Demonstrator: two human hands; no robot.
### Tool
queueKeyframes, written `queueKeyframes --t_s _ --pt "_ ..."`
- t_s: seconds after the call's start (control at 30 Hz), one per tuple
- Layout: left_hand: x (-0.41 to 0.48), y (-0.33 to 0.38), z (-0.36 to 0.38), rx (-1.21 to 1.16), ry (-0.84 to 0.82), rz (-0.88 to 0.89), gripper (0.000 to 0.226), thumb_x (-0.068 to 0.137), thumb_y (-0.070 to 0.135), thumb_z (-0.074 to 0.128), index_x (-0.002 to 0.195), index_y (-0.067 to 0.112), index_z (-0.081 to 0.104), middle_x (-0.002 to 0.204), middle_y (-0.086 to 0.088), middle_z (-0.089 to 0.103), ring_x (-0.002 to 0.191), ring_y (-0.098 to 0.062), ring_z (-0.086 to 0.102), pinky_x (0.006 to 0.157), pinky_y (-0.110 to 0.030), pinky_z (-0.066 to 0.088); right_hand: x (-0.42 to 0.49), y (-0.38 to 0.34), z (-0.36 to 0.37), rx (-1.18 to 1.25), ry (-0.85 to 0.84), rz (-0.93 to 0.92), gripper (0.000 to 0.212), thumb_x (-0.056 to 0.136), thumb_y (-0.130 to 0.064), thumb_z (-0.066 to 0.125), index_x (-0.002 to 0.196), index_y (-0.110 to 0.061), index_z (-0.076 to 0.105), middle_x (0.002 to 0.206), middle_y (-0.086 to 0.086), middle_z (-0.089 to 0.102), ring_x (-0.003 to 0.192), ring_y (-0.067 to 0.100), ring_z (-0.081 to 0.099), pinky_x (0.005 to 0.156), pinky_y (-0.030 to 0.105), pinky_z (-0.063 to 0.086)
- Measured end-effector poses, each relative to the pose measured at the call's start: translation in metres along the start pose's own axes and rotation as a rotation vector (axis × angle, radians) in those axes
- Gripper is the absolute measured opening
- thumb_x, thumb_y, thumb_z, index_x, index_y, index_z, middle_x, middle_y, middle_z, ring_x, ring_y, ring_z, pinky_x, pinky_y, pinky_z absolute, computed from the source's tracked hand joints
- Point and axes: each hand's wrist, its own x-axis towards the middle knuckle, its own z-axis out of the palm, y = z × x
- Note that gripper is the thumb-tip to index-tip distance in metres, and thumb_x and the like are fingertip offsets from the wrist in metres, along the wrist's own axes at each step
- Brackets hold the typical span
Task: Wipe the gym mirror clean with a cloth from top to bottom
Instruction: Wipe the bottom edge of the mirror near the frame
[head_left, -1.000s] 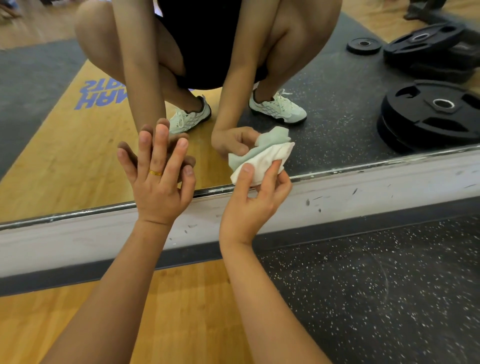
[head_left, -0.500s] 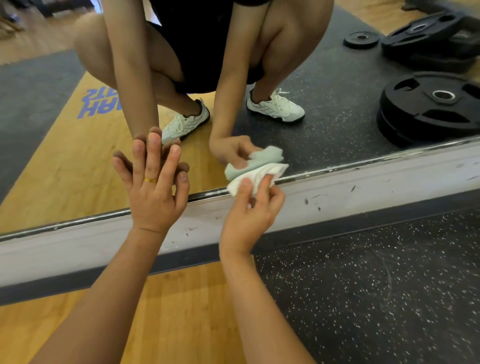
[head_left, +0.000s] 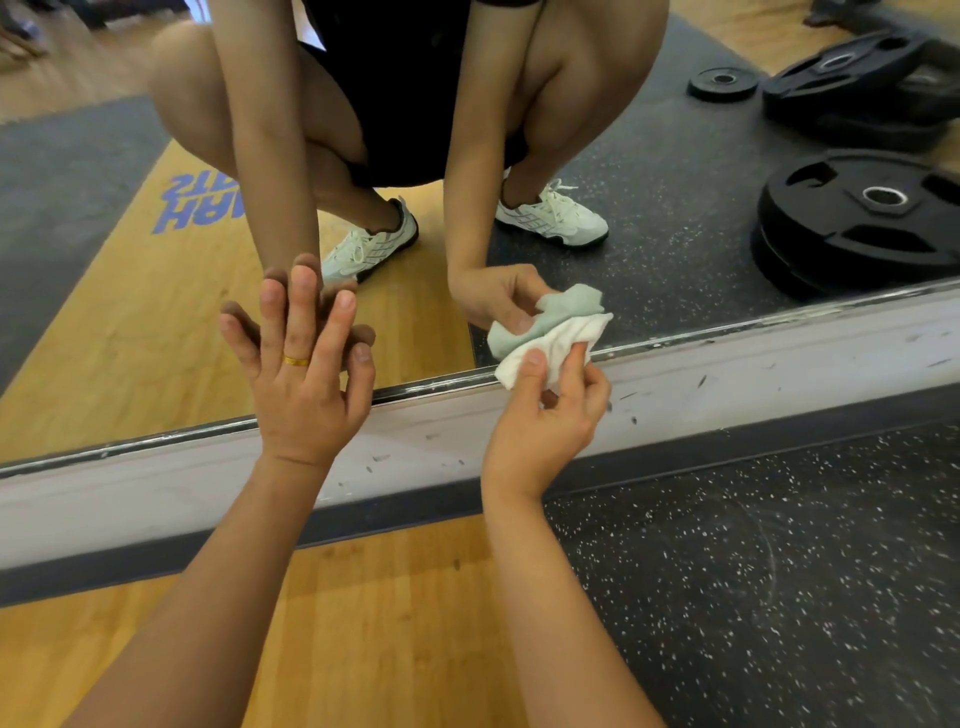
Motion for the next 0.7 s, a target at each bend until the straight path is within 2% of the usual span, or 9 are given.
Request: queueKeyframes --t_s 0.13,0.2,0.27,0.33,0.4,0.47,0.53,0.6,0.7 --pt "0.003 0.006 -0.003 -0.018 0.002 -0.02 0.053 0.102 0.018 0.052 0.154 0.015 0.039 0.173 0.001 0.005 0.159 -0.018 -0.001 0.126 -0.048 -0.007 0.026 -0.007 -0.01 -0.011 0.084 0.011 0.047 0.102 -0.021 0.066 0.147 -0.012 0.055 0.122 -0.009 0.05 0.11 0.019 0.062 0.087 0.026 0.058" --pt "0.006 0.026 -0.007 -0.101 0.002 -0.156 0.052 0.099 0.008 0.055 0.15 0.007 0.042 0.171 -0.013 0.013 0.158 -0.023 0.003 0.125 -0.056 0.0 0.038 -0.006 -0.009 -0.03 0.112 0.03 0.047 0.103 -0.022 0.064 0.148 -0.012 0.054 0.127 -0.003 0.051 0.111 0.02 0.063 0.086 0.023 0.058" --pt "0.008 0.057 -0.009 -0.207 -0.016 -0.225 0.052 0.095 -0.002 0.056 0.146 0.0 0.046 0.16 -0.032 0.028 0.156 -0.03 0.014 0.122 -0.065 0.011 0.037 -0.005 -0.008 -0.051 0.098 -0.007 0.045 0.104 -0.023 0.062 0.147 -0.012 0.055 0.13 -0.002 0.051 0.115 0.023 0.062 0.089 0.033 0.06" --pt "0.015 0.091 -0.007 -0.233 -0.029 -0.072 0.05 0.095 -0.001 0.054 0.144 0.003 0.05 0.155 -0.026 0.039 0.154 -0.029 0.024 0.122 -0.062 0.015 0.03 0.0 -0.009 -0.076 0.05 -0.092 0.041 0.103 -0.02 0.06 0.142 -0.009 0.06 0.131 0.0 0.051 0.116 0.026 0.06 0.094 0.04 0.057" --pt "0.027 0.108 0.002 -0.249 -0.048 0.095 0.051 0.095 0.002 0.055 0.146 0.007 0.051 0.156 -0.015 0.041 0.155 -0.025 0.026 0.125 -0.055 0.012 0.027 0.006 -0.011 -0.135 0.004 -0.14 0.037 0.102 -0.013 0.06 0.139 -0.005 0.063 0.132 0.009 0.054 0.118 0.027 0.058 0.098 0.031 0.053" --pt "0.035 0.107 0.014 -0.218 -0.071 0.132 0.054 0.096 0.005 0.057 0.15 0.009 0.049 0.159 -0.01 0.038 0.155 -0.022 0.023 0.126 -0.052 0.007 0.028 0.004 -0.015 -0.153 -0.025 -0.161 0.036 0.102 -0.009 0.061 0.138 -0.005 0.063 0.132 0.013 0.055 0.119 0.026 0.058 0.098 0.021 0.049" --pt "0.037 0.098 0.025 -0.139 -0.078 0.148 0.056 0.096 0.009 0.059 0.152 0.011 0.049 0.161 -0.008 0.036 0.156 -0.021 0.021 0.126 -0.049 0.003 0.037 0.003 -0.022 -0.15 -0.011 -0.178 0.038 0.101 -0.01 0.063 0.139 -0.008 0.063 0.132 0.007 0.055 0.118 0.019 0.059 0.097 0.02 0.05" --pt "0.033 0.092 0.033 -0.081 -0.063 0.181 0.058 0.096 0.012 0.061 0.152 0.012 0.049 0.162 -0.007 0.034 0.157 -0.021 0.019 0.127 -0.047 0.002 0.062 0.001 -0.033 -0.131 0.092 -0.109 0.043 0.101 -0.014 0.065 0.144 -0.012 0.058 0.132 -0.002 0.05 0.113 0.01 0.058 0.093 0.018 0.051" --pt "0.03 0.092 0.039 -0.069 -0.04 0.185 0.057 0.095 0.016 0.063 0.151 0.013 0.051 0.162 -0.007 0.033 0.157 -0.021 0.017 0.127 -0.047 0.001 0.102 0.0 -0.045 -0.125 0.171 0.042 0.048 0.102 -0.02 0.064 0.149 -0.012 0.053 0.126 -0.007 0.048 0.104 0.006 0.058 0.082 0.007 0.046"
